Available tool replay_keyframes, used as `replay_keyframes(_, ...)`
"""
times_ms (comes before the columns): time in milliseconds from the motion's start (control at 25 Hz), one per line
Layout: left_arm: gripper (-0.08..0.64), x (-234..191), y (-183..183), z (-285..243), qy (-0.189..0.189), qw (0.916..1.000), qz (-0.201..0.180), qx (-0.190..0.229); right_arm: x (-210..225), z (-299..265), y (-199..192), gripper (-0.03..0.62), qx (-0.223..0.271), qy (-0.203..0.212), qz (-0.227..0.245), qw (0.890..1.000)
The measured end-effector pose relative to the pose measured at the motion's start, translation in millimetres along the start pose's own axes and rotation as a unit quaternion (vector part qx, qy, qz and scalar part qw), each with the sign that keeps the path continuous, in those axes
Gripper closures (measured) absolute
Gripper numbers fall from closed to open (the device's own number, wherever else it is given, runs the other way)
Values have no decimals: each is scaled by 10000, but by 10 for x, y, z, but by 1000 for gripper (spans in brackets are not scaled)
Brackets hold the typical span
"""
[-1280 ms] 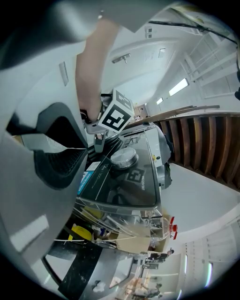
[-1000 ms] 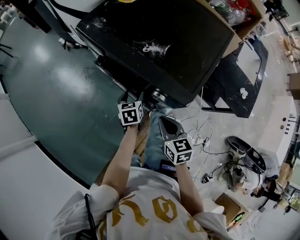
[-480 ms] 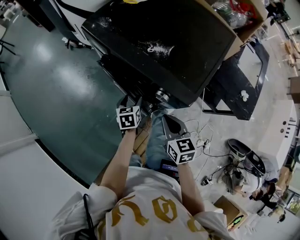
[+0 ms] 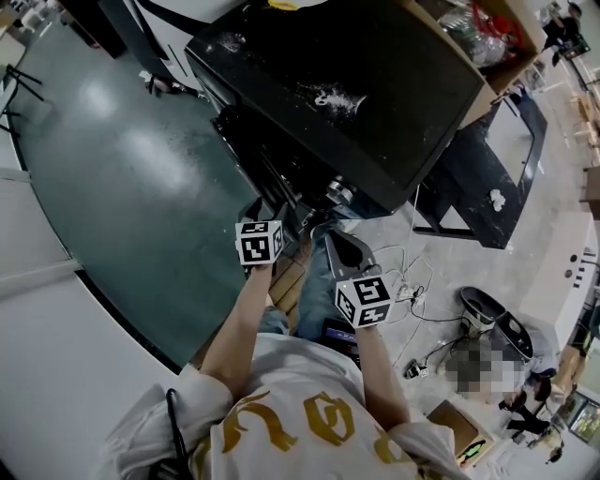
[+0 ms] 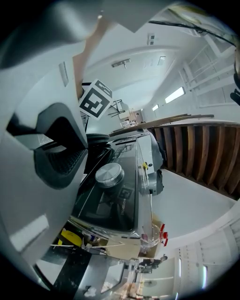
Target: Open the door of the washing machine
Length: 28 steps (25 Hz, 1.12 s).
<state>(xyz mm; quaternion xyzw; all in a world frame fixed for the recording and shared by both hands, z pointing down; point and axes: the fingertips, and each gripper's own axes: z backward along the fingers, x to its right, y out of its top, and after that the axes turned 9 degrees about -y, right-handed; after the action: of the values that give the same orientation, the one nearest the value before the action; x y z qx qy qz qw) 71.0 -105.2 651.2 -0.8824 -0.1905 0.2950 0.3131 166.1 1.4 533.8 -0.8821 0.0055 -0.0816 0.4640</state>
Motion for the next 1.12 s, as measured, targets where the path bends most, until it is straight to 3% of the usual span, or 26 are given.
replay_keyframes(360,296,-163,-143,224,22,10000,29,-55,-236,-47,0,581,30,154,105,9998)
replay_keyframes(480,336,-176,-189,272,-74,9999,93,-29,-301,-69,-13,581,36,206,119,9997)
replay_keyframes(1120,374,-403,-340,563,20,9997,232,-3,-574,-189,-48,578,-30,441,301,9986)
